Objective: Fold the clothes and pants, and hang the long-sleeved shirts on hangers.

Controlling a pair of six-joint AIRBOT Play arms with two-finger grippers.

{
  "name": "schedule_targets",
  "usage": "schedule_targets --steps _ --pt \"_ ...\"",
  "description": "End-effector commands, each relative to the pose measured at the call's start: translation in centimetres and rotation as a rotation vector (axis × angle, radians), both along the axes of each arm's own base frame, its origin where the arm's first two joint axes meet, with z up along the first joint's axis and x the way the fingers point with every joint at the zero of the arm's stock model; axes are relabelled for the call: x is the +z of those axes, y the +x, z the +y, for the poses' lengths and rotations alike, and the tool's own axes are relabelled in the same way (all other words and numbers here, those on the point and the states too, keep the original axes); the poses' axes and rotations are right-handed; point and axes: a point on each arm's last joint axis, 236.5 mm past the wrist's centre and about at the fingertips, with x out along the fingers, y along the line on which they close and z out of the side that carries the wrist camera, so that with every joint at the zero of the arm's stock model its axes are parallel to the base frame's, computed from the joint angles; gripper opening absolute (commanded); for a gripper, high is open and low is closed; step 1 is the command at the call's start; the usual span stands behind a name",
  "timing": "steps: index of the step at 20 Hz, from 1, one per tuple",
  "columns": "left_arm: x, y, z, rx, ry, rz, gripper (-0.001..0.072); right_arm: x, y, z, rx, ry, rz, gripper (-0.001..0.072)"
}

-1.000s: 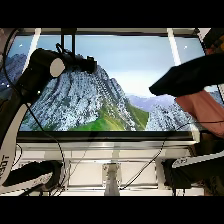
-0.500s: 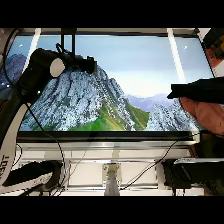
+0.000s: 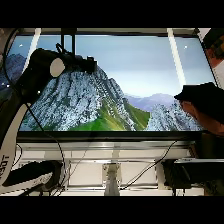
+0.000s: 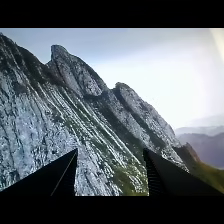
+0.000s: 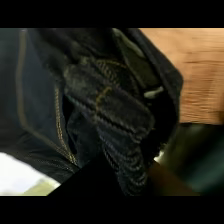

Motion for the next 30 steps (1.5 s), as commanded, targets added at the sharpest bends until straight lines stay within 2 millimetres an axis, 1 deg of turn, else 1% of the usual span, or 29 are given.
schedule_targets --steps 1,2,3,4,6,8,9,10,11,12,13,14,15,16,17,18,20,21,22,23,25,27,29,30 --pt "0.0 0.0 -0.1 -0.001 -0.002 0.002 0.0474 -0.8 -3.8 -1.5 -0.043 -0.052 0.163 0.008" --pt "0.0 0.0 -0.1 -0.001 -0.002 0.002 0.0475 -0.8 -3.8 -1.5 -0.043 -0.053 0.165 0.0278" --pt "0.0 0.0 0.0 0.0 -0.001 0.001 0.0475 -0.8 -3.8 -1.5 -0.043 -0.052 0.165 0.0446" --pt "-0.1 0.0 -0.1 -0.001 0.0 0.003 0.0475 -0.7 -3.7 -1.4 -0.042 -0.052 0.164 0.0471" --pt "-0.4 0.1 -0.1 0.0 0.003 0.009 0.0475 -0.7 -3.6 -1.4 -0.041 -0.051 0.161 0.0476" --pt "-1.1 0.3 -0.2 -0.001 0.009 0.02 0.0474 -0.7 -3.2 -1.2 -0.039 -0.044 0.142 0.0543" --pt "-1.4 0.4 -0.3 0.0 0.012 0.027 0.0474 -0.6 -2.6 -1.0 -0.035 -0.036 0.119 0.0555" --pt "-1.7 0.5 -0.3 0.0 0.015 0.032 0.0474 -0.4 -1.0 -0.5 -0.039 -0.012 0.049 0.0553" --pt "-1.9 0.5 -0.3 0.0 0.016 0.033 0.0462 0.2 1.8 0.2 -0.022 0.019 -0.074 0.0541" --pt "-1.8 0.5 -0.2 0.0 0.02 0.03 0.0315 1.9 5.8 1.7 0.025 0.072 -0.261 0.0299" --pt "-1.4 0.7 0.3 0.006 0.034 0.015 0.005 4.1 9.4 3.4 0.096 0.112 -0.435 0.0048" --pt "-0.7 0.9 1.1 0.016 0.063 -0.015 0.0016 6.8 12.7 5.3 0.174 0.152 -0.604 0.0036" --pt "0.4 1.0 2.1 0.028 0.09 -0.05 0.0016 9.1 15.2 7.1 0.222 0.187 -0.725 0.0035" --pt "1.9 0.8 3.1 0.042 0.101 -0.088 0.0016 11.0 17.4 9.2 0.277 0.22 -0.803 0.0035" --pt "3.6 0.4 3.9 0.055 0.087 -0.118 0.0016 12.4 19.3 11.2 0.334 0.228 -0.844 0.0034" --pt "5.7 -0.2 4.9 0.071 0.067 -0.156 0.0016 13.4 20.8 13.4 0.396 0.231 -0.859 0.0034" --pt "9.9 -2.1 7.2 0.106 0.028 -0.233 0.0016 14.8 23.8 18.9 0.537 0.246 -0.875 0.0034" --pt "11.8 -3.2 8.3 0.121 0.012 -0.265 0.0016 15.3 25.2 22.0 0.602 0.268 -0.883 0.0035" --pt "13.4 -4.5 9.4 0.136 -0.001 -0.291 0.0014 15.3 26.2 24.8 0.657 0.293 -0.883 0.0035" --pt "14.7 -5.8 10.3 0.148 -0.011 -0.308 0.0014 15.2 26.9 27.7 0.715 0.315 -0.87 0.0035" --pt "16.3 -8.7 11.8 0.165 -0.021 -0.317 0.0014 15.2 27.9 32.6 0.807 0.355 -0.862 0.0035" --pt "17.1 -11.3 13.1 0.178 -0.025 -0.308 0.0014 15.2 28.2 36.4 0.878 0.389 -0.856 0.0034" --pt "17.8 -13.3 14.0 0.187 -0.034 -0.313 0.0014 15.3 28.2 39.1 0.928 0.413 -0.852 0.0035" --pt "18.3 -14.1 14.4 0.189 -0.041 -0.323 0.0015 15.3 28.3 40.1 0.944 0.419 -0.853 0.0036"
